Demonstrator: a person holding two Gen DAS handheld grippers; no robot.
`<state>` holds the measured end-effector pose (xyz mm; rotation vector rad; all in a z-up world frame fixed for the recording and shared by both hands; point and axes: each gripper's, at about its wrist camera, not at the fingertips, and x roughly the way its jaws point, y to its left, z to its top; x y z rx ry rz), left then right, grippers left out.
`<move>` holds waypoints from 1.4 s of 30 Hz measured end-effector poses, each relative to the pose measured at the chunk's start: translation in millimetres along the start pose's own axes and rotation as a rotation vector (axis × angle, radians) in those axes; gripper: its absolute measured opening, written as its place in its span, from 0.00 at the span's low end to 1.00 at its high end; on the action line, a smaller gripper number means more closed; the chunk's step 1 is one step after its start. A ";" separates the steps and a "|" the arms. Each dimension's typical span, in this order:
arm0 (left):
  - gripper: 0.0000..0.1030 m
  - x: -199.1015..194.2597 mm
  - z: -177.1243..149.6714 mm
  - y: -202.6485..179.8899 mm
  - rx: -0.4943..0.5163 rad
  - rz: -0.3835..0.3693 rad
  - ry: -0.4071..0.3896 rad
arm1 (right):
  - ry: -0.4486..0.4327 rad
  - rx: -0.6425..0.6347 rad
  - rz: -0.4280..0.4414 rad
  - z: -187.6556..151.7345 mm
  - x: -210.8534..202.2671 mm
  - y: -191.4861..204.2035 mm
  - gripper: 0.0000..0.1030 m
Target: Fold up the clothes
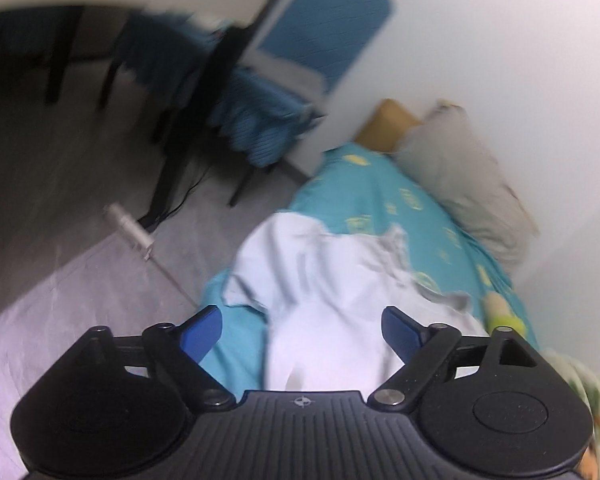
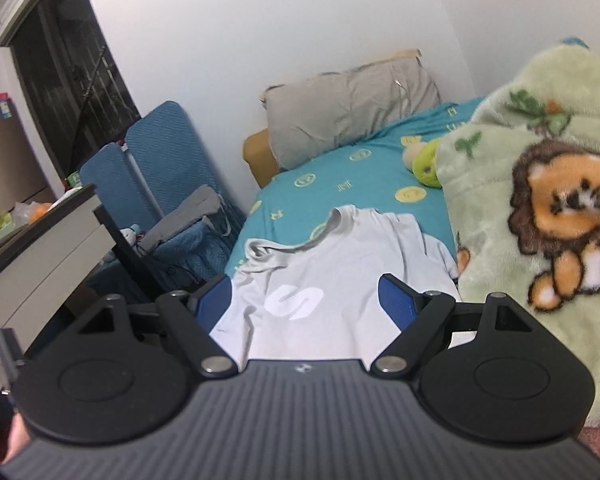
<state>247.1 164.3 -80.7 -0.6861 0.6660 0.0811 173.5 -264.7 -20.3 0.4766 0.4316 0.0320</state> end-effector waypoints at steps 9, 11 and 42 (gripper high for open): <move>0.68 113.9 7.0 28.6 -0.229 -0.025 0.055 | 0.104 0.101 -0.060 -10.2 61.8 -30.8 0.80; 0.59 128.5 5.3 28.4 -0.221 0.009 0.025 | 0.125 0.113 -0.075 -13.4 73.1 -36.4 0.80; 0.50 56.5 18.8 -1.8 0.346 0.223 0.280 | 0.106 0.072 -0.142 -13.3 93.6 -47.5 0.80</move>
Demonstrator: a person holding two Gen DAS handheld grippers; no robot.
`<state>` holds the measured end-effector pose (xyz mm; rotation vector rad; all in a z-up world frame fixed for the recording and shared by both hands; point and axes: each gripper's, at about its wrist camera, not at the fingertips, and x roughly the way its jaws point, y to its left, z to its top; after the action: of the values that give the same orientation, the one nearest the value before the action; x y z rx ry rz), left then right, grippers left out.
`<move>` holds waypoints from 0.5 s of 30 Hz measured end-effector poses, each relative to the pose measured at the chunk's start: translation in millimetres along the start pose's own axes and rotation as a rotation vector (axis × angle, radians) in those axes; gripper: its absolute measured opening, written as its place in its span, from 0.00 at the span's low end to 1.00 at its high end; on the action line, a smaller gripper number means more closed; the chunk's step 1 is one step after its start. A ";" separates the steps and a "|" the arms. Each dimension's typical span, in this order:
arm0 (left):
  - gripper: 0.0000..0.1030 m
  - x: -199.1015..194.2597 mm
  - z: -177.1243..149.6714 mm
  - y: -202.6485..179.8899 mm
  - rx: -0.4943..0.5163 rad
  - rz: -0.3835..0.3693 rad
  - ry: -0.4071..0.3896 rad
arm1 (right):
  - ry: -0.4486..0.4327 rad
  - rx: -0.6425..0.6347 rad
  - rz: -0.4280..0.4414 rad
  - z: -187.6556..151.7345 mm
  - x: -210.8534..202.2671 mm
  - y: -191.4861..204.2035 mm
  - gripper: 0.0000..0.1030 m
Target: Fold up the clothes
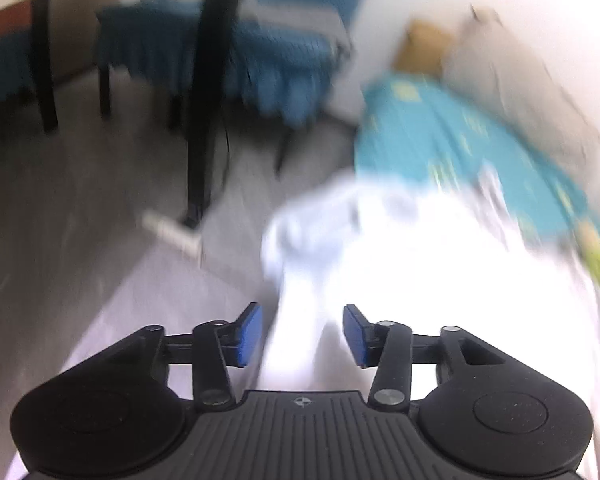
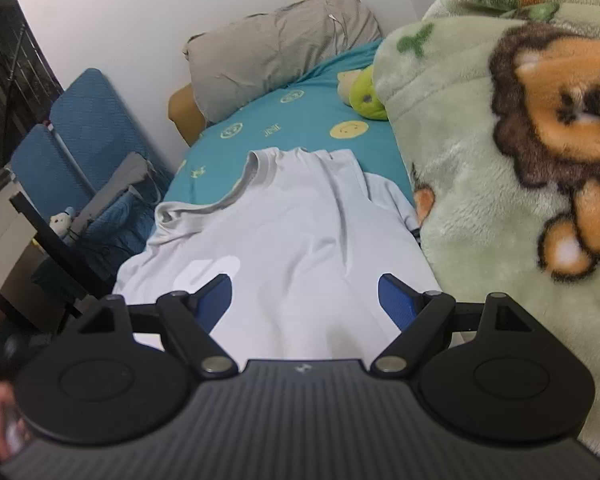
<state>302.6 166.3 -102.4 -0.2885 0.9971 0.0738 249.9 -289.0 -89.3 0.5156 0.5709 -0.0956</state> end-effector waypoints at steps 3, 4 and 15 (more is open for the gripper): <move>0.50 -34.2 -45.5 10.9 0.026 0.024 0.147 | -0.023 -0.012 0.008 0.9 -12.5 3.4 0.80; 0.50 -44.4 -59.6 14.8 0.022 0.025 0.188 | -0.027 -0.017 0.009 0.8 -16.9 4.8 0.80; 0.49 -77.9 -124.5 -16.5 0.200 0.000 0.415 | -0.058 -0.089 -0.008 -8.5 -55.5 16.4 0.80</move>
<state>161.7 121.9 -97.1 -0.1206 1.4058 -0.0895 202.7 -273.6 -58.3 0.4224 0.5184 -0.0918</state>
